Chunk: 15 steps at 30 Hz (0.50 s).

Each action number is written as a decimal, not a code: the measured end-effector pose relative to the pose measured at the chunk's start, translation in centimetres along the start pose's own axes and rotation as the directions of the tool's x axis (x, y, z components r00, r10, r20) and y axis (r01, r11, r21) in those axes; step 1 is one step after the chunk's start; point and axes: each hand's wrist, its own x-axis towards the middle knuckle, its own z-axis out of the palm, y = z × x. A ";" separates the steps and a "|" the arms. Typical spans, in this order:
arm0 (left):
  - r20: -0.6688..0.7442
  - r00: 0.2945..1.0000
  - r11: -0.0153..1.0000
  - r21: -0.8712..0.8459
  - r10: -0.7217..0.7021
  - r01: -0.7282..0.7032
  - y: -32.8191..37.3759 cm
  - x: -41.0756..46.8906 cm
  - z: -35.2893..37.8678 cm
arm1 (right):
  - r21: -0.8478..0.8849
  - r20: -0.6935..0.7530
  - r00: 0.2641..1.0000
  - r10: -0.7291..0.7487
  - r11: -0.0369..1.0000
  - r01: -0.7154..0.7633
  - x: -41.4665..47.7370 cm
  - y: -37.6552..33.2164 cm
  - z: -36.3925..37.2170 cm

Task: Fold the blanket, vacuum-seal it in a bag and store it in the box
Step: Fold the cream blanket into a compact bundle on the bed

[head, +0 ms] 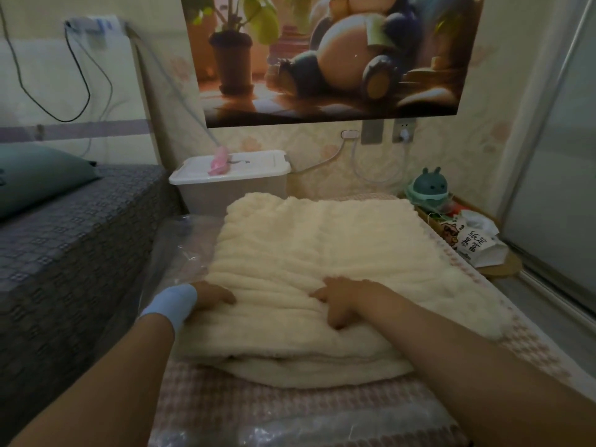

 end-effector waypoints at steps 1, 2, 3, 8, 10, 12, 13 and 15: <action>0.041 0.999 0.992 -0.127 -0.016 0.021 -0.4 0.3 -0.3 | 0.007 -0.033 0.999 -0.013 1.000 0.013 0.2 -0.3 -0.1; 0.086 0.995 0.972 -0.227 -0.042 0.061 -0.7 0.2 -0.6 | 0.006 -0.049 0.998 -0.038 0.999 0.038 0.3 -0.4 -0.1; 0.139 0.989 0.955 -0.280 -0.058 0.096 -0.9 0.1 -1.0 | -0.003 -0.039 0.997 -0.066 0.998 0.066 0.5 -0.5 0.1; 0.338 0.928 0.891 -0.454 0.155 0.016 1.0 -2.6 -3.0 | 0.013 0.009 0.998 -0.067 0.998 0.067 1.3 -0.9 0.5; 0.386 0.864 0.844 -0.531 0.323 -0.078 2.5 -4.1 -3.9 | 0.203 -0.037 0.992 -0.121 0.971 0.126 0.5 -0.6 -0.5; 0.366 0.806 0.795 -0.573 0.466 -0.199 4.3 -6.0 -4.0 | 0.573 -0.129 0.983 -0.130 0.799 0.181 -0.8 0.3 -2.2; 0.345 0.787 0.774 -0.584 0.510 -0.245 5.2 -7.0 -3.7 | 0.732 -0.173 0.981 -0.089 0.655 0.189 -1.6 0.8 -3.3; 0.295 0.764 0.741 -0.585 0.573 -0.330 7.6 -8.1 -2.7 | 0.921 -0.224 0.975 0.007 0.329 0.210 -3.8 1.9 -5.8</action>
